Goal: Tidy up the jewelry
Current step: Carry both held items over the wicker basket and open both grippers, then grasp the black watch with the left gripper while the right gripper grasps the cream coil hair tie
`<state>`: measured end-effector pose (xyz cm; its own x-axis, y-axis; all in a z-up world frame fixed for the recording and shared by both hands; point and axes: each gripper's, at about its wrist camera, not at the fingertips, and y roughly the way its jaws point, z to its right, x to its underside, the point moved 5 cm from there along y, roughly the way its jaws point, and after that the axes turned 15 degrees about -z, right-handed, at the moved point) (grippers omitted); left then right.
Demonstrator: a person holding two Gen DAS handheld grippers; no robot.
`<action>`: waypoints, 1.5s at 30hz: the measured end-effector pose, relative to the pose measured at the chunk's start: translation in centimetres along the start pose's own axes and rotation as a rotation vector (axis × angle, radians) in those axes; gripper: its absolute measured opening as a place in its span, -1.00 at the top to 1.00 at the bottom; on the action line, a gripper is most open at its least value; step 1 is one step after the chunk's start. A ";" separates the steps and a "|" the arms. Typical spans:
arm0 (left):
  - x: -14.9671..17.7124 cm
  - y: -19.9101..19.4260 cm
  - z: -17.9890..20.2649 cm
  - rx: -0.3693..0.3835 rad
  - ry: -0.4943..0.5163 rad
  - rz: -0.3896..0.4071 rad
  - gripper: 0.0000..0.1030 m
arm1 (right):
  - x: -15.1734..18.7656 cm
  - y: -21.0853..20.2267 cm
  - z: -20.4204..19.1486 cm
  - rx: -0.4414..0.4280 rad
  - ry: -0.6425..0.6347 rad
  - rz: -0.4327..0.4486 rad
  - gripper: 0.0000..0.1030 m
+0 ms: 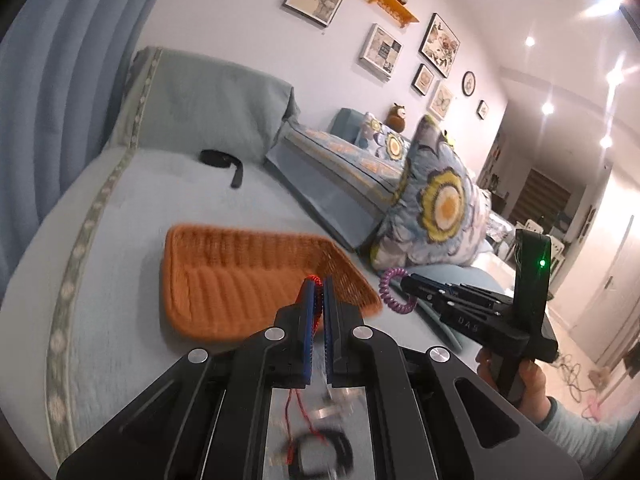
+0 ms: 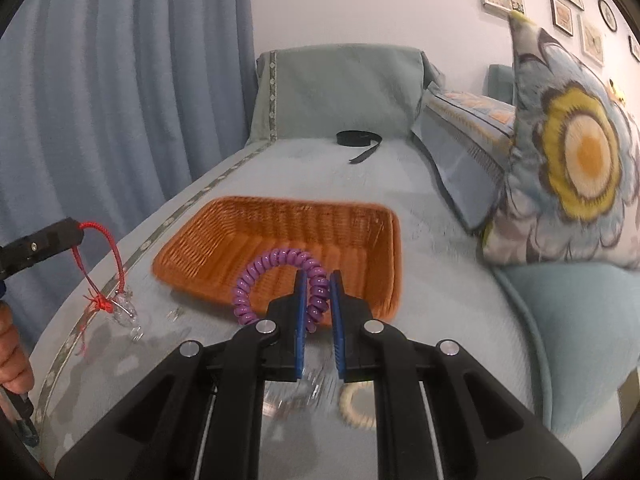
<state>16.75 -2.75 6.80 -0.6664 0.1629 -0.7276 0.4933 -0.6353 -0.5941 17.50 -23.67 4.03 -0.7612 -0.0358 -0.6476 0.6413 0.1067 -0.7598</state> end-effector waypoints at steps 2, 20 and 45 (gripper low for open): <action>-1.6 1.6 -0.3 -0.032 0.005 -0.002 0.97 | -1.4 1.7 0.3 0.000 0.006 -0.022 0.82; -3.3 13.9 -5.8 -0.160 -0.110 -0.154 0.74 | -3.7 12.9 2.1 0.010 0.073 -0.273 0.74; 10.7 -2.3 0.3 -0.116 -0.193 -0.043 0.14 | 8.9 -2.8 1.0 -0.083 0.066 -0.034 0.24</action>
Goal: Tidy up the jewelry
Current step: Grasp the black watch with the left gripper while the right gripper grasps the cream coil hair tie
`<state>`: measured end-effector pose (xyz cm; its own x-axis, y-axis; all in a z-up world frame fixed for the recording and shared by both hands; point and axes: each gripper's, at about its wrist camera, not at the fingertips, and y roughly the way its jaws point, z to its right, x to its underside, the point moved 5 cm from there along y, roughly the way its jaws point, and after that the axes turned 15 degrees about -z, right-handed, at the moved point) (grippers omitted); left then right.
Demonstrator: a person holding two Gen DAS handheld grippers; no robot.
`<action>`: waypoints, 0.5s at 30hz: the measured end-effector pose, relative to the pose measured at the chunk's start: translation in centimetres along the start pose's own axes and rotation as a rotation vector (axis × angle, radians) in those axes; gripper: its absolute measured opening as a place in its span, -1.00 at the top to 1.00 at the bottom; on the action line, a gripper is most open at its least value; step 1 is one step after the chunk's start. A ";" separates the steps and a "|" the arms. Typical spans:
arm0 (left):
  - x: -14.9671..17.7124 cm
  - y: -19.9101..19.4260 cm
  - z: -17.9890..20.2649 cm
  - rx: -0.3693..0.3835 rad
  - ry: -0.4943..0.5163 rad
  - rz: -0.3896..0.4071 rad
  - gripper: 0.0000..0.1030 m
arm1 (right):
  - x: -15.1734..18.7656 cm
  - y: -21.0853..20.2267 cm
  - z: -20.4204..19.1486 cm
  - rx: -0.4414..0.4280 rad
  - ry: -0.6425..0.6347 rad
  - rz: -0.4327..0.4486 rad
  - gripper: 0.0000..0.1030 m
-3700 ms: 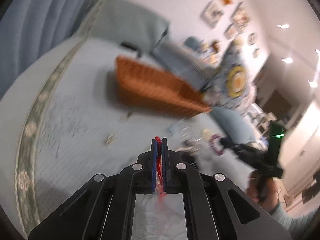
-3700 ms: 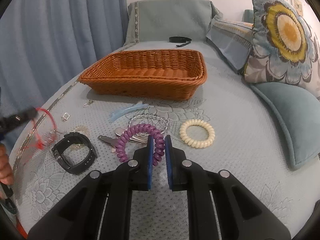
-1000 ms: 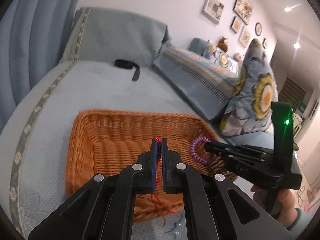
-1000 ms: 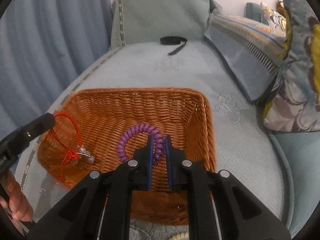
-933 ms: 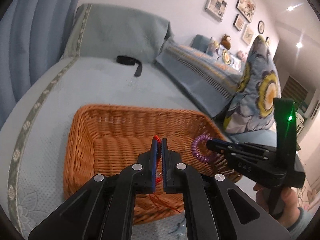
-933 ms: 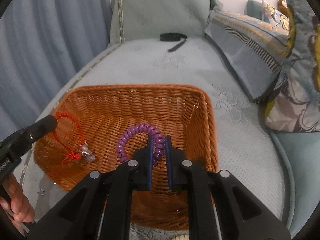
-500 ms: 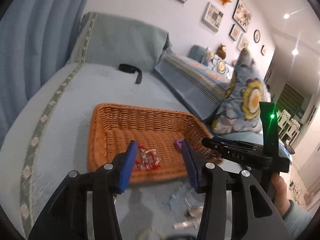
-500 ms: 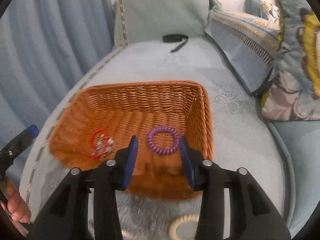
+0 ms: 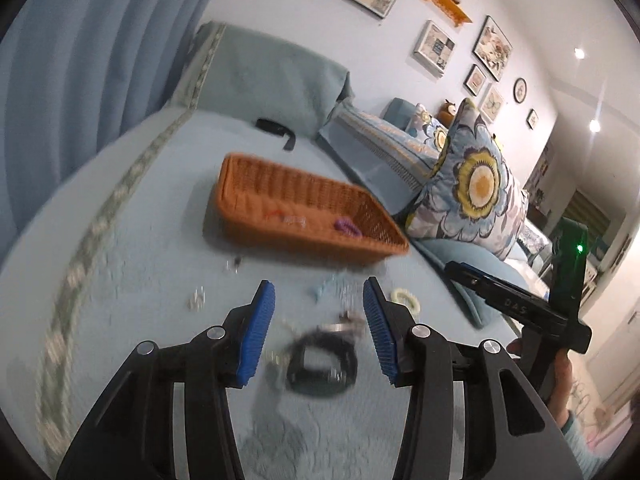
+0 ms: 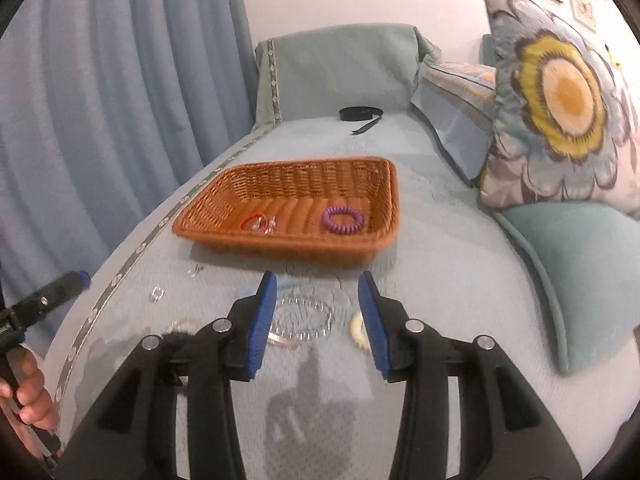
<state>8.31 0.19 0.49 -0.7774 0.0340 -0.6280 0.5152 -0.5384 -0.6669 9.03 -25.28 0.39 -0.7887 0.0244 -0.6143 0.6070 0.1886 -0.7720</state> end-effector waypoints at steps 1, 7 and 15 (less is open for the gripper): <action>0.8 0.6 -0.6 0.005 -0.022 -0.016 0.14 | 0.7 0.3 0.2 0.001 0.004 0.001 0.24; 2.5 4.5 -2.0 -0.009 -0.076 -0.105 0.13 | 1.8 2.3 1.3 0.014 0.015 -0.043 0.24; 1.9 6.9 -1.0 -0.044 -0.041 -0.157 0.11 | 2.6 3.8 1.7 0.021 0.031 -0.097 0.24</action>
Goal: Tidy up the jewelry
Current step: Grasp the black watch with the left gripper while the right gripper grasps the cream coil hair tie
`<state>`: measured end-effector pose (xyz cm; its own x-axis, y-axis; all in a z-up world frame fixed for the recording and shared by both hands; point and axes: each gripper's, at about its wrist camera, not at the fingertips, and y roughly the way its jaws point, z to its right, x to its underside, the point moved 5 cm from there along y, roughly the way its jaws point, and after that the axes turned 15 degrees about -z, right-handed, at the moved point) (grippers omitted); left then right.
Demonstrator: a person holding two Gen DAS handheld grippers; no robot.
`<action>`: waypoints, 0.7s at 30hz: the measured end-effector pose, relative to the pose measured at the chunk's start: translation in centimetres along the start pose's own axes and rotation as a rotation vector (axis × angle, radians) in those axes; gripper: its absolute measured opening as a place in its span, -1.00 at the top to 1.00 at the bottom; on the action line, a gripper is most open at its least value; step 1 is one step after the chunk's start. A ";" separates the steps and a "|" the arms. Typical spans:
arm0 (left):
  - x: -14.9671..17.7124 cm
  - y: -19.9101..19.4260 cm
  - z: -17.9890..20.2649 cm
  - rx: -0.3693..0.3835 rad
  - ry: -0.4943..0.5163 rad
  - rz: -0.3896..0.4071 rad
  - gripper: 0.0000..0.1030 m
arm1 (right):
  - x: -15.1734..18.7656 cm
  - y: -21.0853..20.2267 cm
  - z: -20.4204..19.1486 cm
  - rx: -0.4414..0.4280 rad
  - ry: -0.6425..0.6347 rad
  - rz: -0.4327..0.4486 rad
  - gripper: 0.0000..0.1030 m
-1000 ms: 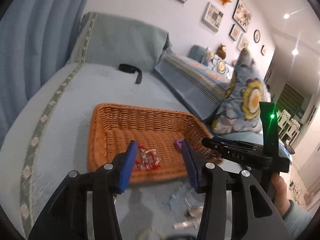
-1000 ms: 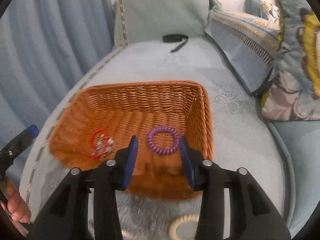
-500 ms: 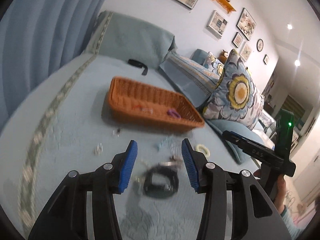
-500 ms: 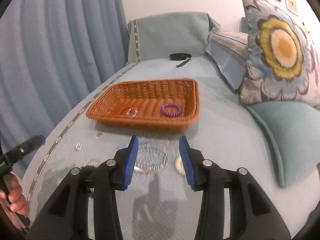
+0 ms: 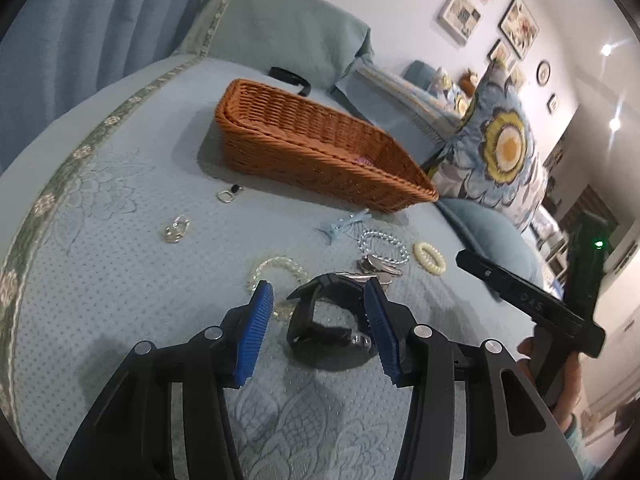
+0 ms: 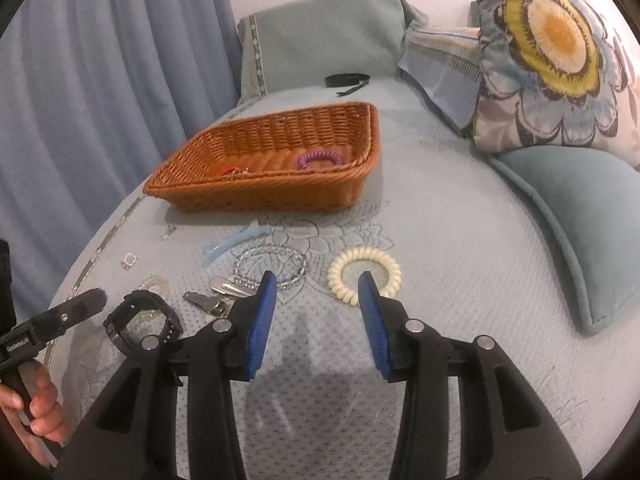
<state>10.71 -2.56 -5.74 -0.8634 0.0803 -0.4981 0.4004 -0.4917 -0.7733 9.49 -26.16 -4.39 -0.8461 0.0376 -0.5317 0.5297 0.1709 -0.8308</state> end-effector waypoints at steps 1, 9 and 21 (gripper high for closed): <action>-0.2 0.3 0.2 -0.015 0.006 -0.012 0.11 | 0.0 0.0 0.1 0.012 -0.002 0.000 0.24; -0.9 2.5 0.5 -0.017 0.017 -0.075 0.14 | -1.4 -0.6 4.6 0.078 0.091 0.020 0.24; -0.1 3.4 0.3 0.036 -0.013 -0.081 0.17 | -2.9 5.1 7.1 -0.013 0.197 -0.105 0.25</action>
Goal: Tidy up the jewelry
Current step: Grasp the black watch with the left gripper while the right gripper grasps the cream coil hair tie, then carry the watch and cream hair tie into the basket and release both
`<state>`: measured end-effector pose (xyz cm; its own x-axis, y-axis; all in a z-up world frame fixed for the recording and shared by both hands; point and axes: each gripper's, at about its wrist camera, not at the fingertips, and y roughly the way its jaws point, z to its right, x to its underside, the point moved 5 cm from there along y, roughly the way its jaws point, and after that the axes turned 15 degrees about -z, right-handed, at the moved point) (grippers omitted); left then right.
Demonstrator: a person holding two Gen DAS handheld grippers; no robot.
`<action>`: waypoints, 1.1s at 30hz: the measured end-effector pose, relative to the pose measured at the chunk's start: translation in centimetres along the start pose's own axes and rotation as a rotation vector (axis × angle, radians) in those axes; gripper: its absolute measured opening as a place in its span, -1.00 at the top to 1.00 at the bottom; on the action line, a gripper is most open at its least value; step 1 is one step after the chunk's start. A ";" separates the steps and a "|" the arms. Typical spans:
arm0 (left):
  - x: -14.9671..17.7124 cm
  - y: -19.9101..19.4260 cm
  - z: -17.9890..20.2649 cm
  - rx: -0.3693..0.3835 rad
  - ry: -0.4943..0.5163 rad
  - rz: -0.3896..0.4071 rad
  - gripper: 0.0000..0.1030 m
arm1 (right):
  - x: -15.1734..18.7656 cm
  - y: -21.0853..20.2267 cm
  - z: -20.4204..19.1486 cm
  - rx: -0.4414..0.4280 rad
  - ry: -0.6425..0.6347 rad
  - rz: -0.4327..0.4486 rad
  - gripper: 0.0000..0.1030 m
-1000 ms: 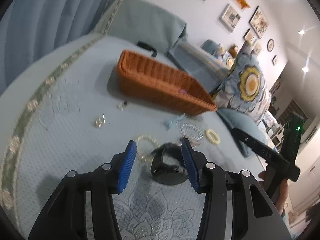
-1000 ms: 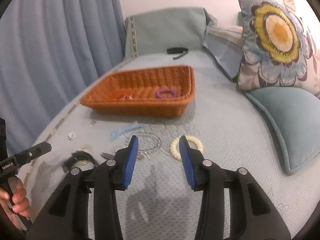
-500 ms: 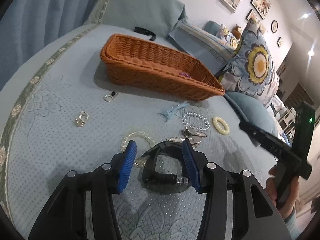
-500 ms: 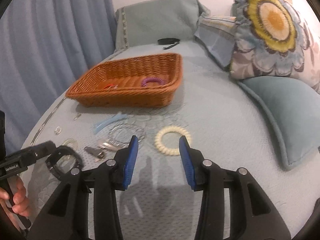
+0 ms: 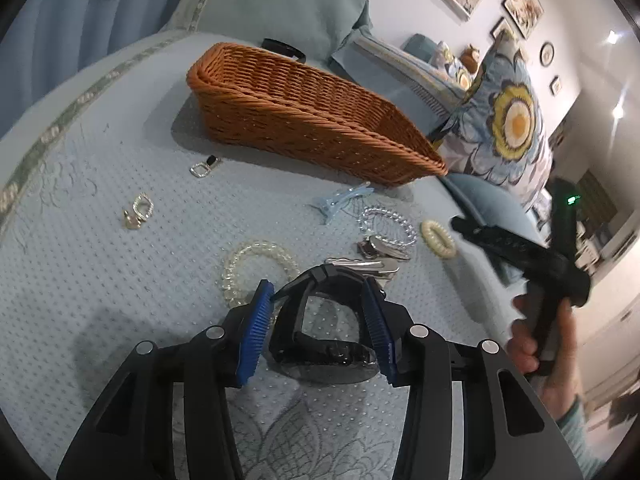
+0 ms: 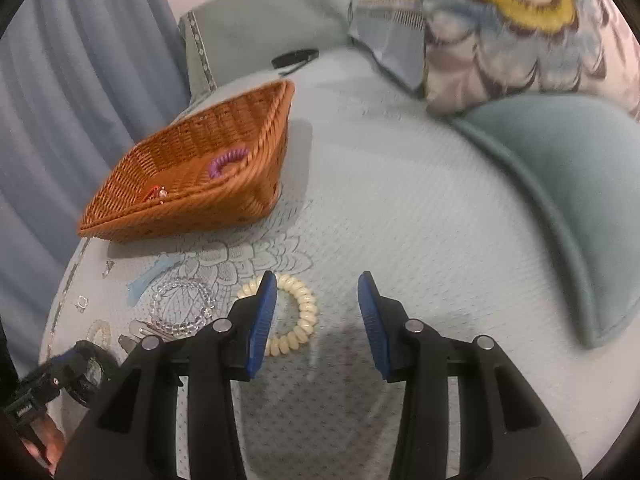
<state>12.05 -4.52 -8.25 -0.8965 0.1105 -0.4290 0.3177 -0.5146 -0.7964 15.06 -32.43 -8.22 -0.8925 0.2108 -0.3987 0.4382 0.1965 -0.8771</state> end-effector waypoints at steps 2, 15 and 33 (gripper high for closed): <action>0.2 -0.1 -0.2 -0.002 -0.006 -0.008 0.24 | 0.0 0.7 -0.1 0.026 0.000 -0.025 0.32; 3.0 -1.5 1.4 -0.126 0.114 -0.069 0.30 | 1.1 1.3 -2.7 0.117 -0.124 -0.045 0.71; 3.0 -3.1 1.4 -0.147 0.128 0.037 0.76 | 1.3 0.4 -2.8 0.122 -0.133 -0.004 0.81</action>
<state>7.88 -3.78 -6.44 -0.8397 0.2056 -0.5025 0.4000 -0.3915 -0.8287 14.34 -29.39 -8.30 -0.9040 0.0804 -0.4199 0.4257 0.0778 -0.9015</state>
